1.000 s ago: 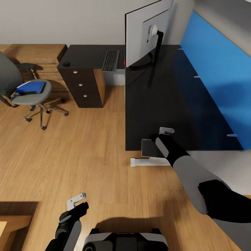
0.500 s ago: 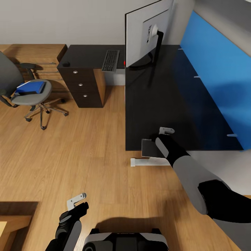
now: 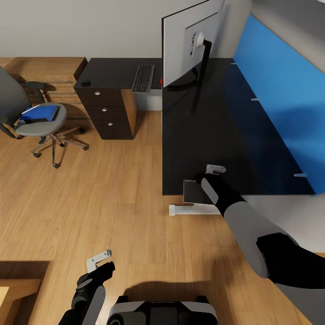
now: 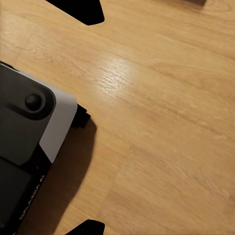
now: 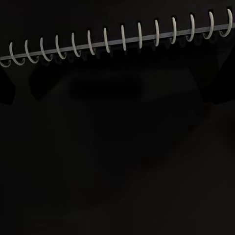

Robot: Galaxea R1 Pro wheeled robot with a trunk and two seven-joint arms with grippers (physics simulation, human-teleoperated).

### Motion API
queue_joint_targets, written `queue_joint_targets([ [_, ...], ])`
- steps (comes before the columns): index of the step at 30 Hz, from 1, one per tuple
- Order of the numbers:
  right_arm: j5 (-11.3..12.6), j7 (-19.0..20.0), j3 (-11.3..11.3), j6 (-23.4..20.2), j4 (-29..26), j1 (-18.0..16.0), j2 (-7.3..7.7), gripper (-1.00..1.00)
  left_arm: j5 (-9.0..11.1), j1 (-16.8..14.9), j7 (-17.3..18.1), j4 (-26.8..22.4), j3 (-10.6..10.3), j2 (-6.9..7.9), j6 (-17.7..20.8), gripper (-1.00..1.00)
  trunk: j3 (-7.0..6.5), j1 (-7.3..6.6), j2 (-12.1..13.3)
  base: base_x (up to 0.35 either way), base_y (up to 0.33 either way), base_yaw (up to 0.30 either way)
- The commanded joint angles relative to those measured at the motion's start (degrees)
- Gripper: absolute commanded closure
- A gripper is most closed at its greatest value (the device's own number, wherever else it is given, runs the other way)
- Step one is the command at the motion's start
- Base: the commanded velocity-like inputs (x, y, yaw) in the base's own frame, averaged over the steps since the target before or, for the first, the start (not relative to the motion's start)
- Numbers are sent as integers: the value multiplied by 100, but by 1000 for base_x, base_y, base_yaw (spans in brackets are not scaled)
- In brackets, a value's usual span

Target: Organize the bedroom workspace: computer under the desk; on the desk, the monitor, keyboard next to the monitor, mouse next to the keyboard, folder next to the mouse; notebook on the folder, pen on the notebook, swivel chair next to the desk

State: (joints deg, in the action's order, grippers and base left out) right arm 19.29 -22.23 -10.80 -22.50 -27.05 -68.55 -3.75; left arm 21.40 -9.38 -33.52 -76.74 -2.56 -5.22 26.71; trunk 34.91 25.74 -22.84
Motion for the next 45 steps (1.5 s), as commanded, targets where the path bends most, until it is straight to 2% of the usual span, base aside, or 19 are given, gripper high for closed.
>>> queue_joint_targets([
  [1, 83, -43, -43, -62, 304, -1, 6, -100, 52, -3, -48, -9, -8, 2, 14, -100, 8, 4, -7, 0, 0, 0],
  [19, 75, -45, -36, -53, 279, -1, 6, -100, 60, -3, -41, -8, 0, 17, 19, -100, 8, 4, -7, 3, 0, 0],
  [32, 76, -45, -36, -53, 279, -2, 7, -100, 56, -3, -40, -8, -7, 12, 18, -100, 8, 4, -7, 246, 0, 0],
  [41, 78, -50, -36, -53, 274, -3, 8, -100, 57, -3, -40, -5, -7, 12, 18, -100, 8, 4, -7, 54, 0, 0],
  [43, 87, -56, -32, -65, 211, -2, 11, -100, 57, -3, -40, -2, -7, 12, 18, -100, 8, 4, -7, 9, 0, 0],
  [44, 113, -70, -22, -121, -181, 51, 20, -100, 57, -3, -40, 5, -7, 12, 18, -100, 8, 4, -7, 2, 0, 0],
  [45, 114, -73, -22, -132, -268, 81, 21, -100, 57, -3, -40, 6, -7, 12, 18, -100, 8, 4, -7, 2, 0, 0],
])
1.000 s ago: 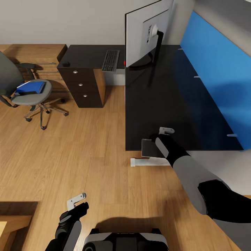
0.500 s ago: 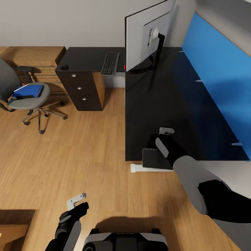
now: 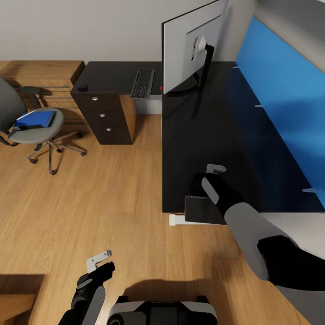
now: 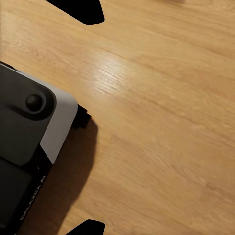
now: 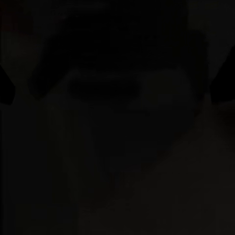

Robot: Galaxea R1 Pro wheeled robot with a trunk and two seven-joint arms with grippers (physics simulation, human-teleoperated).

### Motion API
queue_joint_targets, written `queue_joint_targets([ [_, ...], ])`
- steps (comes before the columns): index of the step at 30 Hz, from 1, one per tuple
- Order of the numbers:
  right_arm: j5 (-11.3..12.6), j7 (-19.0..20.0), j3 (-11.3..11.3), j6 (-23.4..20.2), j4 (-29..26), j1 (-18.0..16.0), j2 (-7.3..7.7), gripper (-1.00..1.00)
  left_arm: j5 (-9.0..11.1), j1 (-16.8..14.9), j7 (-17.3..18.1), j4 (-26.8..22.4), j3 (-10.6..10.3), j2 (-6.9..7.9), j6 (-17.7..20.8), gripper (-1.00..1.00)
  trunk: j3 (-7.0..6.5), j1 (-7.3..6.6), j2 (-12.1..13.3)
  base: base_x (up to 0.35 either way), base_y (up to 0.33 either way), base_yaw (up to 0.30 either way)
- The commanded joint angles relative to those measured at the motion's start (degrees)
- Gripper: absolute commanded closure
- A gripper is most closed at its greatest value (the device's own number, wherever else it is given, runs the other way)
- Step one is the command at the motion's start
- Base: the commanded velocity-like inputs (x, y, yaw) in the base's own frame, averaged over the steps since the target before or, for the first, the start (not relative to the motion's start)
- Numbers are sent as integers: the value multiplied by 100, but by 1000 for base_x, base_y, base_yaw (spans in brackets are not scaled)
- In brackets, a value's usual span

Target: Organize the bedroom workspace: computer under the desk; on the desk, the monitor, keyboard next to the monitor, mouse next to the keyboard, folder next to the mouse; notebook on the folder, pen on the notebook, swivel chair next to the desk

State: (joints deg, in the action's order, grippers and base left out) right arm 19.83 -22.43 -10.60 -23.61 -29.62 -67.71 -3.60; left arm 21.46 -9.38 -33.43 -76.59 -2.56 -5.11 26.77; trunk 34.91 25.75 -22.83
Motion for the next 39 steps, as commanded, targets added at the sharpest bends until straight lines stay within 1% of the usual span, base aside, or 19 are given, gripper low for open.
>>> queue_joint_targets([
  [1, 61, -58, -41, -35, -101, 33, 10, -100, 51, -2, -50, -8, -8, 1, 13, -100, 8, 3, -9, 1, 0, 0],
  [3, 62, -65, -37, -81, -309, 118, 22, -100, 51, -2, -50, -7, -8, 1, 13, -100, 8, 3, -9, 1, 0, 0],
  [5, 63, -73, -33, -223, -699, 258, 55, -100, 51, -2, -50, -6, -8, 1, 13, -100, 8, 3, -9, 0, 0, 0],
  [6, 64, -77, -32, -364, -999, 367, 86, -100, 51, -2, -50, -6, -8, 1, 13, -100, 8, 3, -9, 0, 0, 0],
  [7, 64, -82, -31, -591, -1466, 571, 124, -100, 51, -2, -50, -2, -8, 1, 13, -100, 8, 3, -9, 0, 0, 0],
  [10, 63, -84, -30, -785, -1955, 835, 149, -100, 51, -2, -50, 1, -8, 1, 13, -100, 8, 3, -9, 0, 0, 0],
  [15, 62, -85, -30, -889, -2237, 1006, 157, -100, 51, -2, -50, 3, -8, 1, 13, -100, 8, 3, -9, 0, 0, 0],
  [28, 64, -86, -30, -959, -2386, 1076, 163, -100, 51, -2, -50, 3, -8, 1, 13, -100, 8, 3, -9, 0, 0, 0],
  [29, 65, -86, -30, -1052, -2477, 1092, 162, -100, 48, -2, -53, 3, -8, 1, 4, -100, 8, 3, -9, 0, 0, 0],
  [33, 65, -86, -30, -1161, -2646, 1137, 159, -100, 40, -2, -58, 3, -8, 1, -6, -100, 8, 3, -9, 0, 0, 0],
  [35, 65, -86, -30, -1204, -2804, 1205, 160, -100, 37, -2, -62, 3, -8, 1, -10, -100, 8, 3, -9, -51, 0, 0],
  [36, 65, -86, -30, -1260, -3027, 1324, 158, -100, 35, -2, -65, 3, -8, 1, -12, -100, 8, 3, -9, -207, 0, 0],
  [39, 65, -86, -30, -1319, -3212, 1411, 158, -100, 39, -2, -65, 3, -8, 1, -13, -100, 8, 3, -9, -254, 0, 0],
])
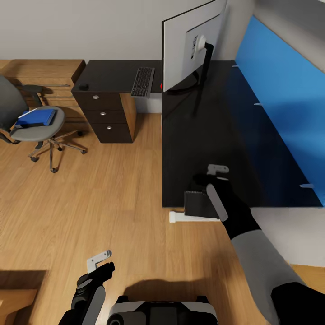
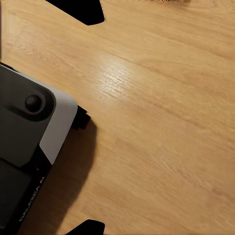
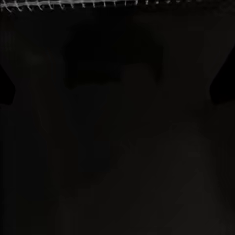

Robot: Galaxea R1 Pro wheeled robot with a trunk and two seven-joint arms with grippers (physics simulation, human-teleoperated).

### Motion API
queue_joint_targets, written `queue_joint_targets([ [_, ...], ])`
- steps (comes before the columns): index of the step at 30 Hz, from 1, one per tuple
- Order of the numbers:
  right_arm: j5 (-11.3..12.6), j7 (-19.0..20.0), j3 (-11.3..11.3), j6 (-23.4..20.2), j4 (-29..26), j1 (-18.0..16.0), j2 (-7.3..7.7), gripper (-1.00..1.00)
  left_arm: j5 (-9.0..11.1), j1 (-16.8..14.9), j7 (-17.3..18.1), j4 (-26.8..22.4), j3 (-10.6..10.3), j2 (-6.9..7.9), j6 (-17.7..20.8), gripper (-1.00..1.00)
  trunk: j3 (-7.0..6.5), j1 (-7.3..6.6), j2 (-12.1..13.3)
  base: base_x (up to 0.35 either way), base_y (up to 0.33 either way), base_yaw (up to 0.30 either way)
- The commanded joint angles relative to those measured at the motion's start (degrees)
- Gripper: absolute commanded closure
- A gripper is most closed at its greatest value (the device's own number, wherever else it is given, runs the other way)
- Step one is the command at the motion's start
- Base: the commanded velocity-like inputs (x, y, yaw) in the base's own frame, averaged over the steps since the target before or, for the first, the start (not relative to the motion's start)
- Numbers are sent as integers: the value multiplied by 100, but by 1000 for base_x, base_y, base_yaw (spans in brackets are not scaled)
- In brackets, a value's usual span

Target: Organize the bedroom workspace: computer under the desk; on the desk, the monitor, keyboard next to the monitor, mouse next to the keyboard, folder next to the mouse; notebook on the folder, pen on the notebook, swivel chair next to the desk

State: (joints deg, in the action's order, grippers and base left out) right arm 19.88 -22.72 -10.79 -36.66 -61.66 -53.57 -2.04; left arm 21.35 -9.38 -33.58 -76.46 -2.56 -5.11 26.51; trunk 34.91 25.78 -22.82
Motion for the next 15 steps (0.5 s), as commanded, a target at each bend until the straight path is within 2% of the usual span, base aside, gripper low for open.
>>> queue_joint_targets([
  [1, 60, -57, -11, -24, -51, 20, 2, -100, 51, -2, -48, -9, -8, 1, 13, -100, 8, 0, -10, -292, 0, 0],
  [15, 60, -57, -11, -93, -1014, 654, 4, -100, 49, -2, -50, -5, -7, 6, 21, -100, 8, 0, -10, -328, 0, 0],
])
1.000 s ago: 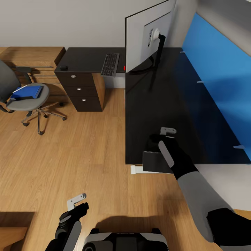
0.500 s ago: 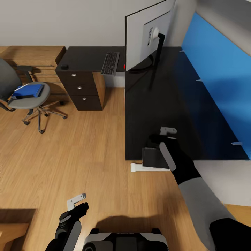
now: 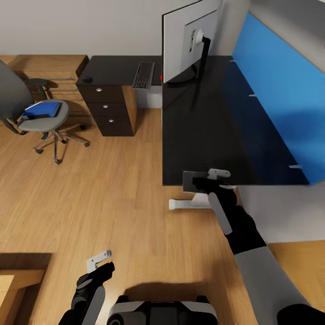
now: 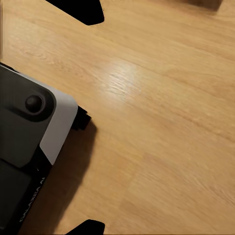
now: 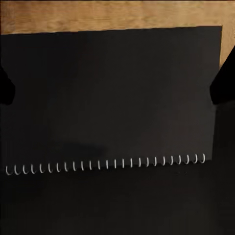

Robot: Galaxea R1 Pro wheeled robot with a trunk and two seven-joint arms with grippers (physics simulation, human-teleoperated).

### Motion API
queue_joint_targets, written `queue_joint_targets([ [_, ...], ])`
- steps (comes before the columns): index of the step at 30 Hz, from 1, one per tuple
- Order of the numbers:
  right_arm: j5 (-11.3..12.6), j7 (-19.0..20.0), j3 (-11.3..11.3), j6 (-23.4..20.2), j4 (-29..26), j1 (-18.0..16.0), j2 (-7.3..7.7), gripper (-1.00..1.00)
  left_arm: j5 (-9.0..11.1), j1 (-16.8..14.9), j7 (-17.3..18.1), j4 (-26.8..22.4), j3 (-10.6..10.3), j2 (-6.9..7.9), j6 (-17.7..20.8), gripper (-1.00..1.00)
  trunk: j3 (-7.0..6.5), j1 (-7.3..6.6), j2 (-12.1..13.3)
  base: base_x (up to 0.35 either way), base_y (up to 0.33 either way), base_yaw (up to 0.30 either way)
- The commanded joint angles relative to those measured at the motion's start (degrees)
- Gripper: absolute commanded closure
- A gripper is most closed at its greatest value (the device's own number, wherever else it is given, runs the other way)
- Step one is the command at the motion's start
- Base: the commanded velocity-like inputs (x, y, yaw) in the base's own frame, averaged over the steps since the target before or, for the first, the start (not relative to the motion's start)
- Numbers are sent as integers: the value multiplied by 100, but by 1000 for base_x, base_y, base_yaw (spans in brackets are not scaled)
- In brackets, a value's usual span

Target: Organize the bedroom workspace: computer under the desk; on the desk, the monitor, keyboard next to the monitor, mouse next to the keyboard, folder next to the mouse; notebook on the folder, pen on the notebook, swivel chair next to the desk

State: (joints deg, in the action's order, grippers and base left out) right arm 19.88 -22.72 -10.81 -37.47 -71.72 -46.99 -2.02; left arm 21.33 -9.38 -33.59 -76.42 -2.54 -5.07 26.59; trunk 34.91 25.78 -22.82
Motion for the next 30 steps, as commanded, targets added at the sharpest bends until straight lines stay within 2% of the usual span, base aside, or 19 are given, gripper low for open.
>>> queue_joint_targets([
  [1, 60, -57, -9, -13, -51, 34, 1, -100, 50, -2, -48, -8, -8, 1, 13, -100, 8, 0, -10, -335, 0, 0],
  [7, 60, -57, -9, -14, -309, 264, 0, -100, 51, -2, -50, -11, 6, 9, 14, -100, 8, 0, -10, -335, 0, 0],
  [8, 63, -57, -3, -15, -523, 452, 0, -100, 48, -2, -75, -12, 40, 40, 7, -100, 8, 0, -10, -336, 0, 0],
  [14, 81, -57, 26, -18, -623, 560, -7, -100, 47, -2, -72, -13, 146, 55, 5, -100, 8, 0, -10, -335, 0, 0],
  [15, 117, -57, 36, -20, -636, 570, -8, -100, 47, -2, -68, -13, 184, 56, 8, -100, 8, 0, -10, -335, 0, 0],
  [17, 385, -59, 62, -34, -658, 601, 0, -100, 54, -2, -56, 5, 232, 58, 19, -100, 8, 0, -10, -335, 0, 0],
  [20, 664, -58, 95, -99, -719, 642, 9, -100, 61, -2, -41, 70, 328, 99, 27, -100, 8, 0, -10, -335, 0, 0],
  [23, 864, -52, 117, -177, -823, 685, 16, -100, 61, -2, -37, 104, 404, 141, 32, -100, 8, 0, -10, -329, 0, 0],
  [30, 1010, -8, 134, -169, -1060, 870, 94, -100, 49, -2, 3, 91, 413, 201, 37, -100, 8, 0, -10, -193, 0, 0],
])
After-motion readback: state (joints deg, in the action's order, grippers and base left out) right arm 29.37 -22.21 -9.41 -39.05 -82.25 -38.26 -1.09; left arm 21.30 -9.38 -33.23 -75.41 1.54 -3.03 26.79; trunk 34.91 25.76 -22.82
